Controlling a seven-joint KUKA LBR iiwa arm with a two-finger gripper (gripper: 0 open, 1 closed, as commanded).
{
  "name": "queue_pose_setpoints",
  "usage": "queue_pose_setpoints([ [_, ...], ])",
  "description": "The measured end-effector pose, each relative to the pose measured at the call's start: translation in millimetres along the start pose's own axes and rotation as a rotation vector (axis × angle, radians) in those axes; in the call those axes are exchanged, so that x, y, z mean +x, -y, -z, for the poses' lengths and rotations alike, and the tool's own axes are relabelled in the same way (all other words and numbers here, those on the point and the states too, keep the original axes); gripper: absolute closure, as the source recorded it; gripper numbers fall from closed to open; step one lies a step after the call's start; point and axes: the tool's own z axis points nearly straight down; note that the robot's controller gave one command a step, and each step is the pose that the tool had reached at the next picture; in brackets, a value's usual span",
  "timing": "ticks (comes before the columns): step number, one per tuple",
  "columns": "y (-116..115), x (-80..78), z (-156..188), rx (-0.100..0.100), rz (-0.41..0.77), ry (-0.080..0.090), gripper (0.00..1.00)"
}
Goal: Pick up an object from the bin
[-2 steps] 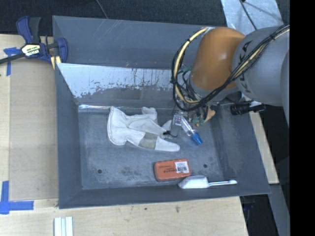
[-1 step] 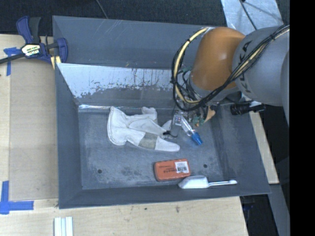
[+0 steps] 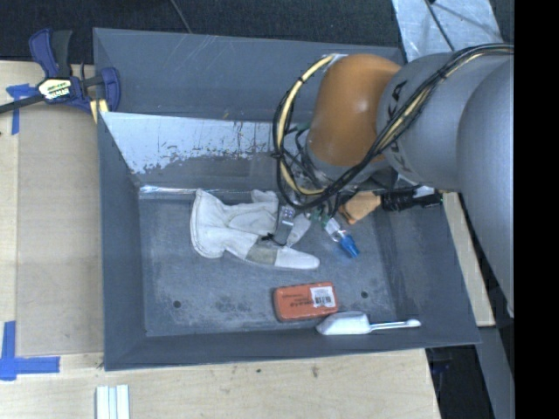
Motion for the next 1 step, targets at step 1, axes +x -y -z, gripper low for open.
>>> queue_pose_setpoints([
  [1, -7.3, -25.3, -21.8, 0.0, -0.072, -0.003, 1.0],
])
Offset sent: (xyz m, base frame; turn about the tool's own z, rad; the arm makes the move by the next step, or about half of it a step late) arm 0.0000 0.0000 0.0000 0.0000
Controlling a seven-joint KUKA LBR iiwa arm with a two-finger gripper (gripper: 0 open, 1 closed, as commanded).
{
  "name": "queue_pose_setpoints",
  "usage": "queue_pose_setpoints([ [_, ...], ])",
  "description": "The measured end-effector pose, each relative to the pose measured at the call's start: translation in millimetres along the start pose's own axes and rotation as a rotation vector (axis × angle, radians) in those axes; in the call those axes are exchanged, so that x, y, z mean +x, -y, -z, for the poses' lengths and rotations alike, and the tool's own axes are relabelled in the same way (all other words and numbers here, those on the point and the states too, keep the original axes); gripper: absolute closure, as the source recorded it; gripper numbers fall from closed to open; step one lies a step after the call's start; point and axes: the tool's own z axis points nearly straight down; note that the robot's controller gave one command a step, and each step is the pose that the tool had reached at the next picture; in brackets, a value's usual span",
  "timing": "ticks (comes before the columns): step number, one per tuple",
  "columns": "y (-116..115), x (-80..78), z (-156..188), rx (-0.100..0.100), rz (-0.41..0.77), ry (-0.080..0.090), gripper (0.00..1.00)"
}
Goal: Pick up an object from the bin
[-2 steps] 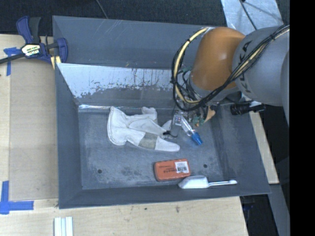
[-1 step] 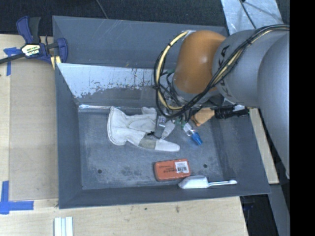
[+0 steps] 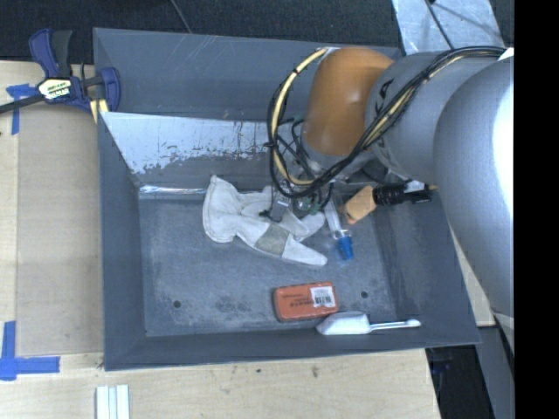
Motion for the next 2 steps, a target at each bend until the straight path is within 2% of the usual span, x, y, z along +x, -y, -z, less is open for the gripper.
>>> queue_pose_setpoints([
  [1, 0, 0.0, 0, 0.0, 0.0, 0.0, 1.0],
  [2, 1, -2.0, 63, 0.001, -0.008, -0.003, 1.0],
])
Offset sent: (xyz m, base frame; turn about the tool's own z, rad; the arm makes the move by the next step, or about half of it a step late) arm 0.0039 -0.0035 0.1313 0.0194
